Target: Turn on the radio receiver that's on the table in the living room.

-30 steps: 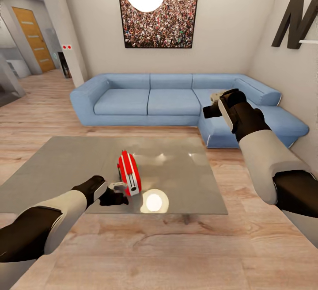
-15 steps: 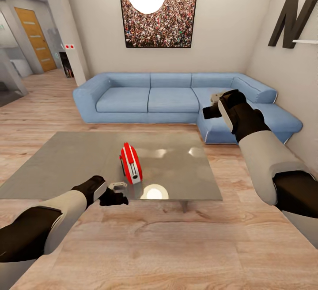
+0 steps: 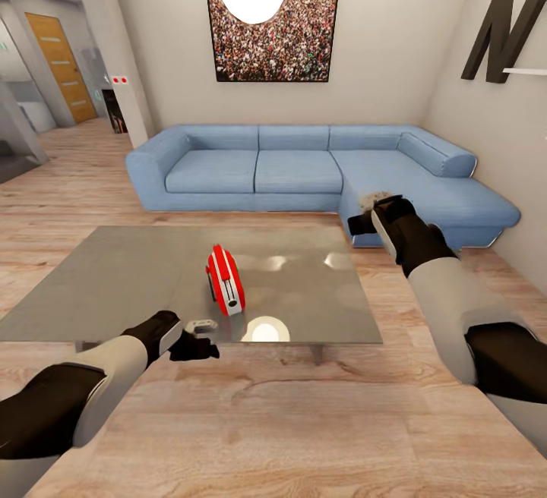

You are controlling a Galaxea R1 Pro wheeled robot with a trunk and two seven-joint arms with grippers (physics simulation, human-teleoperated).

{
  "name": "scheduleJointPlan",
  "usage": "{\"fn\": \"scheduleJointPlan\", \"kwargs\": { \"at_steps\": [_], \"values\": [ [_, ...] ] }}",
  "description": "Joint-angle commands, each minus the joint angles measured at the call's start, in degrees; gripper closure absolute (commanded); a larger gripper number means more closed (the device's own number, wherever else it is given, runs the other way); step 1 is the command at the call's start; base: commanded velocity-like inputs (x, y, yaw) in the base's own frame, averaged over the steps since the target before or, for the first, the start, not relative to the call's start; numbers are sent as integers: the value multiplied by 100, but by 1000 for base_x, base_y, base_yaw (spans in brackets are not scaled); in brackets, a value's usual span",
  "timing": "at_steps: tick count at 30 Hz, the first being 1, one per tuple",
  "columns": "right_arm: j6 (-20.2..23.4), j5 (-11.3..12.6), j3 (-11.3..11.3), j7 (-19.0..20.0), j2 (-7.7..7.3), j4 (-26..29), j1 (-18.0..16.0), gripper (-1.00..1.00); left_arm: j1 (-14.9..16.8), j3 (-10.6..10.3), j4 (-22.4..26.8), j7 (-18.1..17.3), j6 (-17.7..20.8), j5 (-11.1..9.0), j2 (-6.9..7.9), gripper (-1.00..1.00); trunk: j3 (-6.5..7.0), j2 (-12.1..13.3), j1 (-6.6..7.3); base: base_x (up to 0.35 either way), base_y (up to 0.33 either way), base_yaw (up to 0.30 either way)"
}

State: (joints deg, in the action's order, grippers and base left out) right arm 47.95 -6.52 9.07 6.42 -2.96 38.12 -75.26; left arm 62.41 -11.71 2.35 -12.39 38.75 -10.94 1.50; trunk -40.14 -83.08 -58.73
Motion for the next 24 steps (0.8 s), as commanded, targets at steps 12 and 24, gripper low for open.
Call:
{"fn": "scheduleJointPlan", "kwargs": {
  "at_steps": [12, 24],
  "values": [
    [-1349, 7, -10, 8, -203, -1548, 159, 100, -119, 2, -118, 0, -211, -4, 8, -100, 1, 0, 0, 0, 0, 0],
    [-3275, 13, -10, 10, -274, -3569, 241, 100, -202, 2, -394, -8, -740, -4, 8, -100, 1, 0, 0, 0, 0, 0]
  ]
}}
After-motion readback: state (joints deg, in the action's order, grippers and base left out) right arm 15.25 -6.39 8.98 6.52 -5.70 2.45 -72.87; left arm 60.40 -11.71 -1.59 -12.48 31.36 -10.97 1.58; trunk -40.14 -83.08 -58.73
